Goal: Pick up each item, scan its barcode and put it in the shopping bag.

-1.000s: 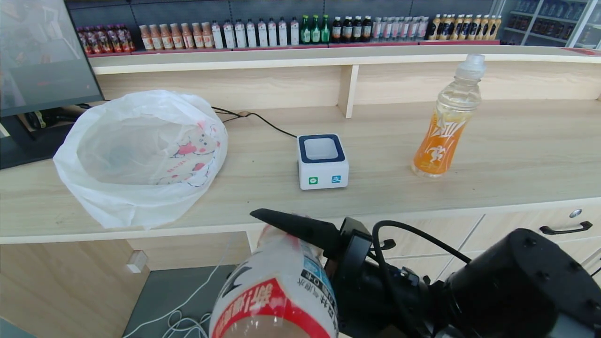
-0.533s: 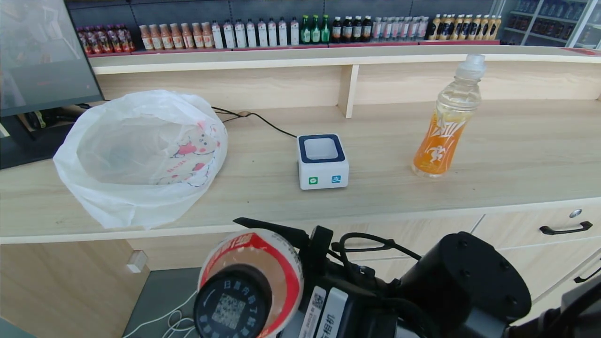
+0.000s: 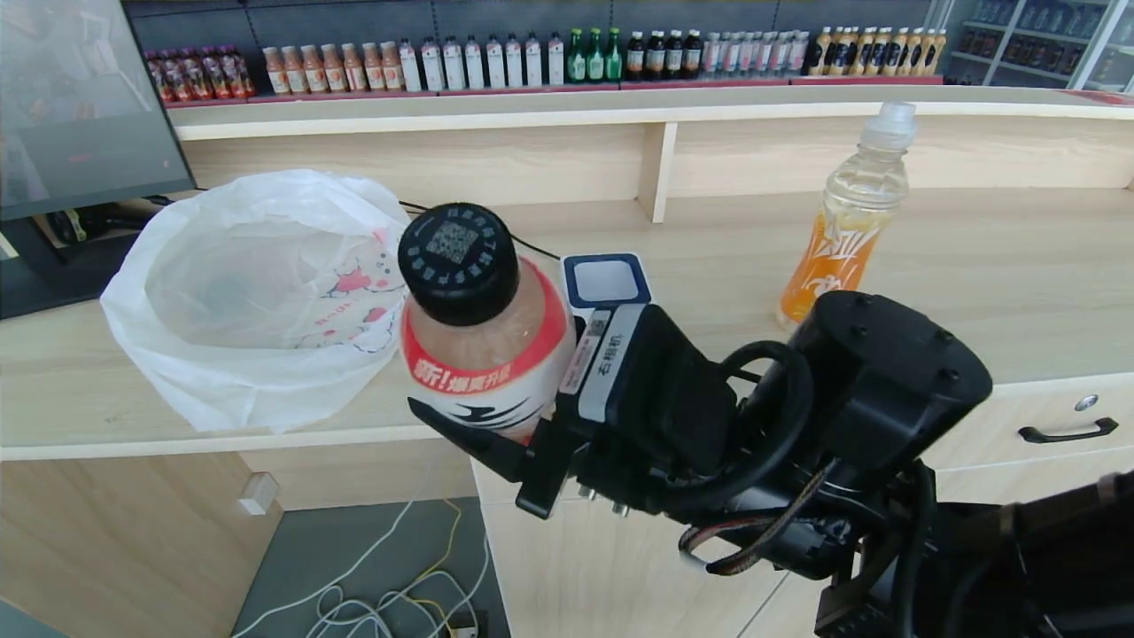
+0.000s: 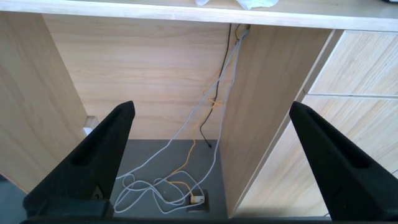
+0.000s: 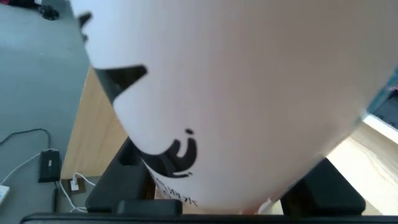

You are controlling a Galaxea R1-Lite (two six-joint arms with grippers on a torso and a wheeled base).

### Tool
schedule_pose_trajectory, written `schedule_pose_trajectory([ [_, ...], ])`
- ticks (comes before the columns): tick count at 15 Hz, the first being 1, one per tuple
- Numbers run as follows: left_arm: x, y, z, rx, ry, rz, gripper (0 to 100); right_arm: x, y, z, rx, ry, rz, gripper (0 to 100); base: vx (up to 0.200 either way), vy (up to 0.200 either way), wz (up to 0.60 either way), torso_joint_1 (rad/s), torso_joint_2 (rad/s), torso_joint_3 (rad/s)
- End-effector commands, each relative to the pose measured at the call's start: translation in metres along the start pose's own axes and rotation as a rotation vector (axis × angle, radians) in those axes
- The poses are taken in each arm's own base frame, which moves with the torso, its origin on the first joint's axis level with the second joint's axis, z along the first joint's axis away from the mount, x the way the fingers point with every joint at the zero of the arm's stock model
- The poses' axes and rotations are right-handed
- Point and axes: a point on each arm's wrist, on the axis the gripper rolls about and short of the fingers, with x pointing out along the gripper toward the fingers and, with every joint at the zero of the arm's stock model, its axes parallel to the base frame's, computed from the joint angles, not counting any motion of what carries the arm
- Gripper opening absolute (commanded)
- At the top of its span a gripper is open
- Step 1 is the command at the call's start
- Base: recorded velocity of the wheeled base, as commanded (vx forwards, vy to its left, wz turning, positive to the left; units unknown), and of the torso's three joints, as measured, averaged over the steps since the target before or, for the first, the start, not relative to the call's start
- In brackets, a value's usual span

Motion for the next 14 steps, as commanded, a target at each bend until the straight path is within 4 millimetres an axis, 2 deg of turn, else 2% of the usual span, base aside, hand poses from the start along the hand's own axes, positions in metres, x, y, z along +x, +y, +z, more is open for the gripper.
schedule_pose_trajectory([
  [1,0.0,0.0,0.0,0.0,0.0,0.001,100,0.0,-0.023,0.009,0.035,-0.022,-0.058,0,0.0,0.0,0.0,0.0,0.0,0.0],
  [4,0.0,0.0,0.0,0.0,0.0,0.001,100,0.0,-0.046,0.012,0.081,-0.04,-0.121,0,0.0,0.0,0.0,0.0,0.0,0.0],
  [5,0.0,0.0,0.0,0.0,0.0,0.001,100,-0.001,-0.056,0.011,0.172,-0.048,-0.153,0,0.0,0.0,0.0,0.0,0.0,0.0],
  [8,0.0,0.0,0.0,0.0,0.0,0.0,100,0.002,-0.067,0.017,0.376,-0.059,-0.297,0,0.0,0.0,0.0,0.0,0.0,0.0],
  [10,0.0,0.0,0.0,0.0,0.0,0.001,100,0.0,-0.073,0.016,0.431,-0.042,-0.416,0,0.0,0.0,0.0,0.0,0.0,0.0],
  [11,0.0,0.0,0.0,0.0,0.0,0.001,100,-0.004,-0.08,0.011,0.445,-0.012,-0.522,0,0.0,0.0,0.0,0.0,0.0,0.0],
  [13,0.0,0.0,0.0,0.0,0.0,0.001,100,-0.011,-0.088,0.014,0.469,0.002,-0.597,0,0.0,0.0,0.0,0.0,0.0,0.0],
  [14,0.0,0.0,0.0,0.0,0.0,0.001,100,-0.019,-0.095,0.008,0.461,0.028,-0.623,0,0.0,0.0,0.0,0.0,0.0,0.0],
])
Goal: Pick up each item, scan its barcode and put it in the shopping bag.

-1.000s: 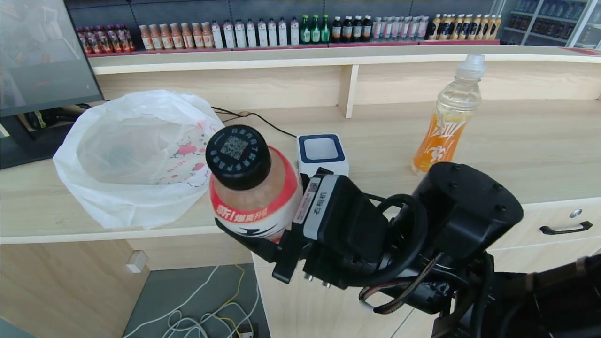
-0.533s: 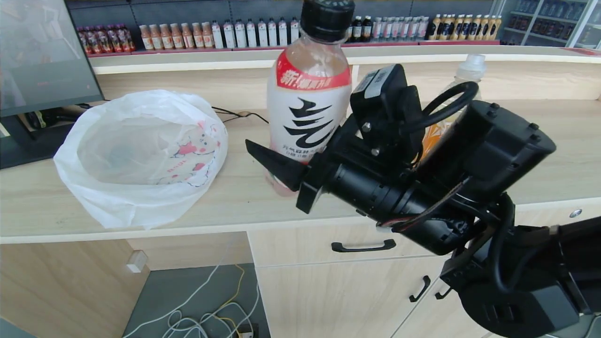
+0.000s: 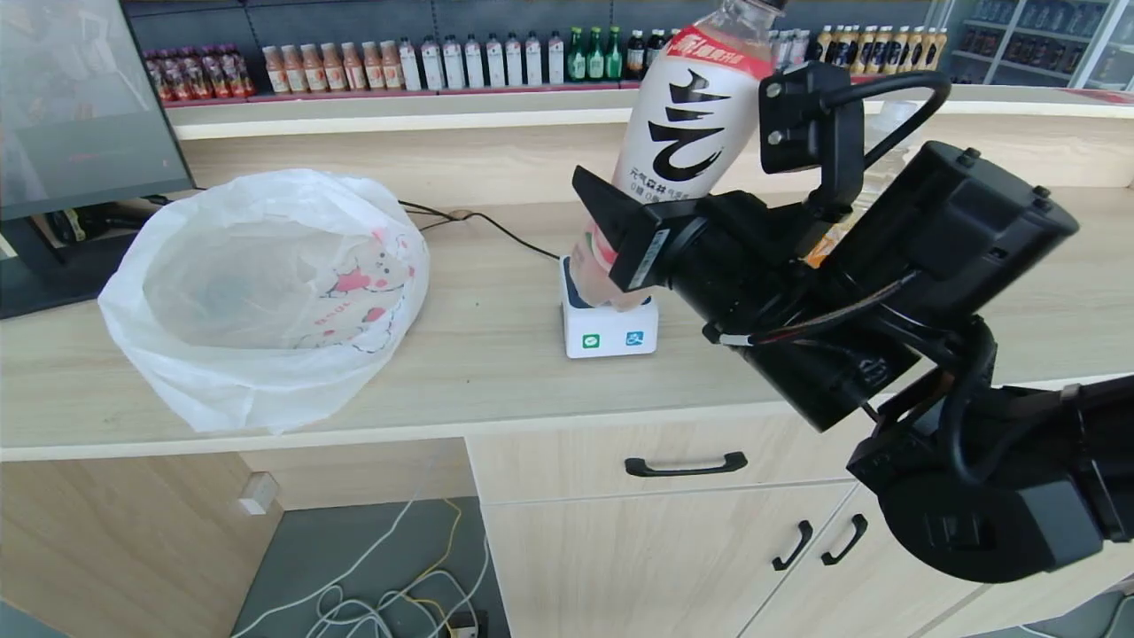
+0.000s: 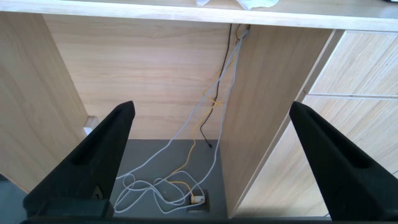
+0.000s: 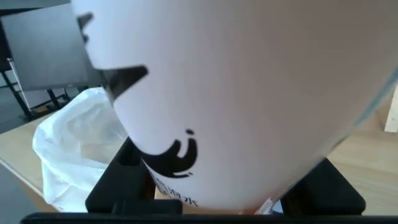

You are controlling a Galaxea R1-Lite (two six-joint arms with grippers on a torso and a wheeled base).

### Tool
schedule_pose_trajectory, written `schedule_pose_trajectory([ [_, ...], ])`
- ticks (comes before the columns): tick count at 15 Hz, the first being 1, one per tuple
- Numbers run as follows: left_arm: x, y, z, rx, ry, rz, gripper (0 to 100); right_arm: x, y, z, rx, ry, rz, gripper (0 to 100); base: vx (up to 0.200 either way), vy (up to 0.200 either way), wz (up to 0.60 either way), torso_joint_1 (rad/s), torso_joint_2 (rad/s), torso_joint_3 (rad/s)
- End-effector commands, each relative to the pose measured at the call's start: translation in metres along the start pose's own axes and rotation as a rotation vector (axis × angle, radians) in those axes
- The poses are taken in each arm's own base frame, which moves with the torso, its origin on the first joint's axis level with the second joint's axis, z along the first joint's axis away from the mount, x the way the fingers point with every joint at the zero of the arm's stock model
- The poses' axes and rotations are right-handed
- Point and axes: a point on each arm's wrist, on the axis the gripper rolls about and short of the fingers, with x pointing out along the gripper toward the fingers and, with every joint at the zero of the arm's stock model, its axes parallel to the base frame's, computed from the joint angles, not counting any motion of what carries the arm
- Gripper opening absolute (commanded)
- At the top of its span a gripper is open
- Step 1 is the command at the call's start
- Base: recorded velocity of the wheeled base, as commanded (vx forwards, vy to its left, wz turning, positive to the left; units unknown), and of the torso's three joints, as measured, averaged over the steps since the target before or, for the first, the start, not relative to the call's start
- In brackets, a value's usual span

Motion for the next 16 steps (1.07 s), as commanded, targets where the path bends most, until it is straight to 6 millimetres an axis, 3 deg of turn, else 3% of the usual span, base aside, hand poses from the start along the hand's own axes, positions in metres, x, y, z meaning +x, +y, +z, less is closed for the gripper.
schedule_pose_trajectory([
  [1,0.0,0.0,0.0,0.0,0.0,0.0,100,-0.005,-0.025,0.004,-0.018,0.006,-0.061,0,0.0,0.0,0.0,0.0,0.0,0.0],
  [3,0.0,0.0,0.0,0.0,0.0,0.0,100,-0.009,-0.05,0.004,-0.024,0.012,-0.12,0,0.0,0.0,0.0,0.0,0.0,0.0],
  [6,0.0,0.0,0.0,0.0,0.0,0.0,100,-0.017,-0.068,-0.002,-0.02,-0.009,-0.157,0,0.0,0.0,0.0,0.0,0.0,0.0],
  [10,0.0,0.0,0.0,0.0,0.0,0.0,100,-0.041,-0.068,-0.022,-0.067,0.007,-0.155,0,0.0,0.0,0.0,0.0,0.0,0.0],
  [13,0.0,0.0,0.0,0.0,0.0,-0.001,100,-0.043,-0.068,-0.022,-0.065,-0.004,-0.156,0,0.0,0.0,0.0,0.0,0.0,0.0],
  [16,0.0,0.0,0.0,0.0,0.0,-0.001,100,-0.032,-0.069,-0.018,-0.098,-0.07,-0.153,0,0.0,0.067,0.0,0.001,0.0,0.001],
])
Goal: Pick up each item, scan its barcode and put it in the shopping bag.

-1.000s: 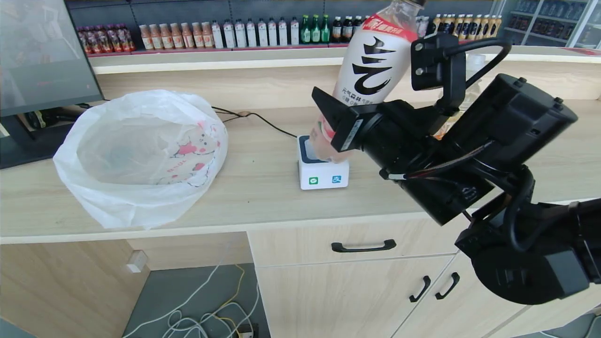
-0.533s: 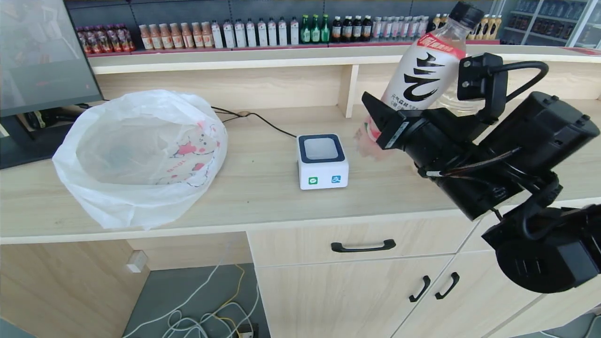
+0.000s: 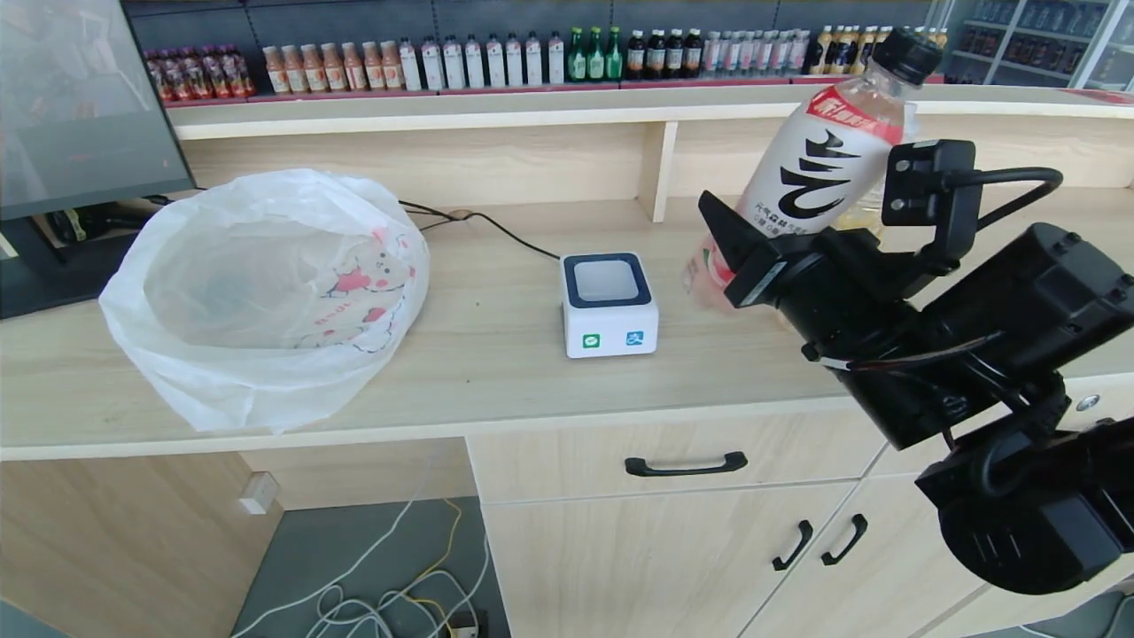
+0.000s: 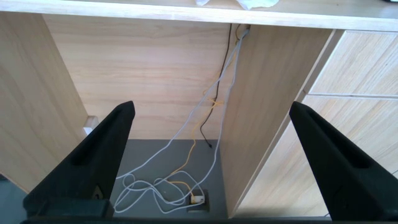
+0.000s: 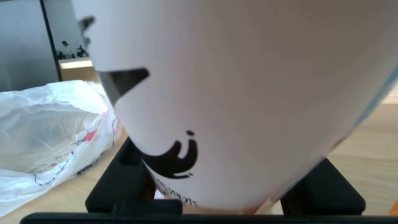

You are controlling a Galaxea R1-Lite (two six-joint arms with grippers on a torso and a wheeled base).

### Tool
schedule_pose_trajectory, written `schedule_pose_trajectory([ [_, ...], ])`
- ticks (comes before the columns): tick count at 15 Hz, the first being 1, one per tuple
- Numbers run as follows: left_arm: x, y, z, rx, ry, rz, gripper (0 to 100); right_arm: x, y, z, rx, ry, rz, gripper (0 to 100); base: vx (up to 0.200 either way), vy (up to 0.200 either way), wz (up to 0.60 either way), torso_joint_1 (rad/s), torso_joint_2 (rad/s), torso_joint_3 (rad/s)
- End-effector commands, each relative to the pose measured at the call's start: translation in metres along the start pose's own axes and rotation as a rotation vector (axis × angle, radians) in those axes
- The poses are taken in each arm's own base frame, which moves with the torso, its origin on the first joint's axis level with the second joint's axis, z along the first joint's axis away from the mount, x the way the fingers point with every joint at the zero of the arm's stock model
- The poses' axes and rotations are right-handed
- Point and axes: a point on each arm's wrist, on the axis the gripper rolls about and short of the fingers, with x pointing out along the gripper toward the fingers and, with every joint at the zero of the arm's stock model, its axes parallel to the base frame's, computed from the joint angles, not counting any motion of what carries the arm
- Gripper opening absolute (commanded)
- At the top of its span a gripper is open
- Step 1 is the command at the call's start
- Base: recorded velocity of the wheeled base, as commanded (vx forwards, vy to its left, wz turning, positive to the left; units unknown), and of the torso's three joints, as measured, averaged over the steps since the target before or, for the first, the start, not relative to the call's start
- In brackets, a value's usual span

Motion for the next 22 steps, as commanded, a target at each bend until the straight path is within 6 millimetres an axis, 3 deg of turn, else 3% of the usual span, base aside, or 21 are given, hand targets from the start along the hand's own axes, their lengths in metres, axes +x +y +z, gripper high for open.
schedule_pose_trajectory([
  [1,0.0,0.0,0.0,0.0,-0.001,0.0,100,0.008,0.002,-0.003,-0.011,-0.016,0.003,0,0.0,0.2,0.0,0.002,0.0,-0.002],
  [9,0.0,0.0,0.0,-0.002,-0.001,0.002,100,0.02,0.004,-0.001,-0.001,-0.049,0.004,0,0.0,0.2,0.0,0.004,0.0,0.003],
  [17,0.0,0.0,0.0,0.0,-0.001,0.002,100,0.033,-0.006,0.017,-0.004,-0.135,-0.025,0,0.0,0.0,0.0,0.0,0.0,0.0],
  [22,0.0,0.0,0.0,0.0,-0.001,0.002,100,0.039,-0.009,0.013,0.112,-0.126,-0.048,0,0.0,0.0,0.0,0.0,0.0,0.0],
])
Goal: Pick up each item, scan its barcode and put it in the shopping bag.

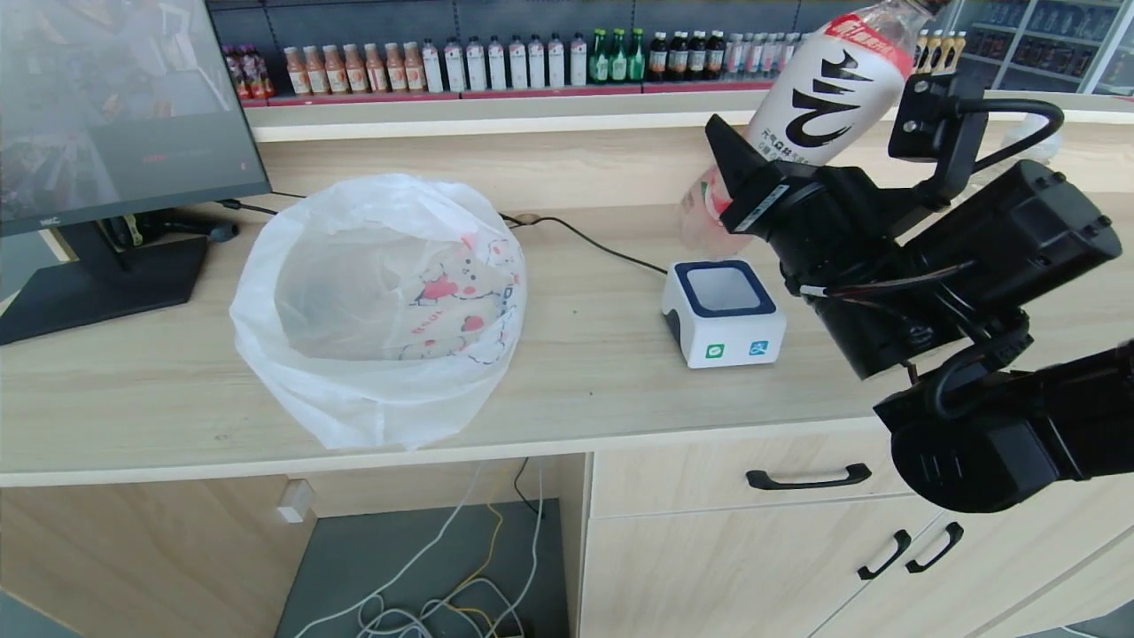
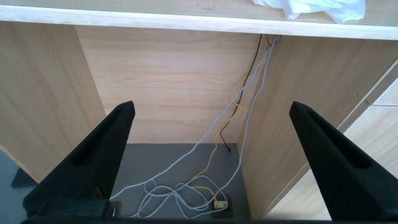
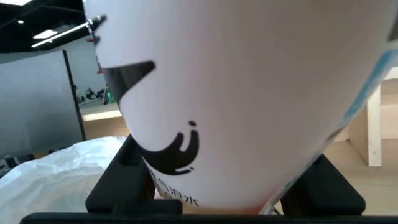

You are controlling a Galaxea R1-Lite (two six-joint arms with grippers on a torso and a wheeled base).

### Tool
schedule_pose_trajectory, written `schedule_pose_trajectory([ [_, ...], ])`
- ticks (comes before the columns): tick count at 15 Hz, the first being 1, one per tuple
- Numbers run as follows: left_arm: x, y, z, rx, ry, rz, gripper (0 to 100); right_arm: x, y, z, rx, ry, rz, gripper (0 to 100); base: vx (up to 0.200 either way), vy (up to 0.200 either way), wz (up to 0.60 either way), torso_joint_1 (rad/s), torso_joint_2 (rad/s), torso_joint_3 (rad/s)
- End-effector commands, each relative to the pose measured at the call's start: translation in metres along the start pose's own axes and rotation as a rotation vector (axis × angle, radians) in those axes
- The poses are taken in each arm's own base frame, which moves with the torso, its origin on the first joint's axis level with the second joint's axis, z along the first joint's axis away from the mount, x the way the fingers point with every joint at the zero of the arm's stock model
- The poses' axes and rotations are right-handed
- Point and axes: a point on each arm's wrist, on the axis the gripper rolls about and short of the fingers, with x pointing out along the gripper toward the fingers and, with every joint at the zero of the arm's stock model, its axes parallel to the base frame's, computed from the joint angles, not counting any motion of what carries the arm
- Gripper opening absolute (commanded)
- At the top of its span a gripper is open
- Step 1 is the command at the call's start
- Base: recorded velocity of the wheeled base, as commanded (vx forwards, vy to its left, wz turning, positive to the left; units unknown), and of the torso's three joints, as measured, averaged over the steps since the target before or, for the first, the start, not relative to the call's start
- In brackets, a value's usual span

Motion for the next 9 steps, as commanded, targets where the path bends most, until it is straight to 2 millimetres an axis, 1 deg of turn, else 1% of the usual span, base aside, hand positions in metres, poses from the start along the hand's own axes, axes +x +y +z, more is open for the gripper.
schedule_pose_trajectory([
  [1,0.0,0.0,0.0,0.0,0.0,0.001,100,0.0009,-0.0009,-0.0045,0.026,0.022,-0.016,0,0.0,0.0,0.0,0.0,0.0,0.0],
  [2,0.0,0.0,0.0,0.0,0.0,0.001,100,0.0009,-0.0009,-0.0045,0.026,0.022,-0.016,0,0.0,0.0,0.0,0.0,0.0,0.0],
  [3,0.0,0.0,0.0,0.0,0.0,0.001,100,0.0005,-0.0014,-0.0078,0.142,0.079,-0.055,0,0.0,0.0,0.0,0.0,0.0,0.0],
  [8,0.0,0.0,0.0,0.0,0.0,0.001,100,0.0006,-0.0023,-0.0114,0.4,0.144,-0.092,0,0.0,0.0,0.0,0.0,0.0,0.0],
  [9,0.0,0.0,0.0,0.0,0.0,0.001,100,0.0022,-0.0078,-0.0127,0.452,0.155,-0.119,0,0.0,0.0,0.0,0.0,0.0,0.0],
])
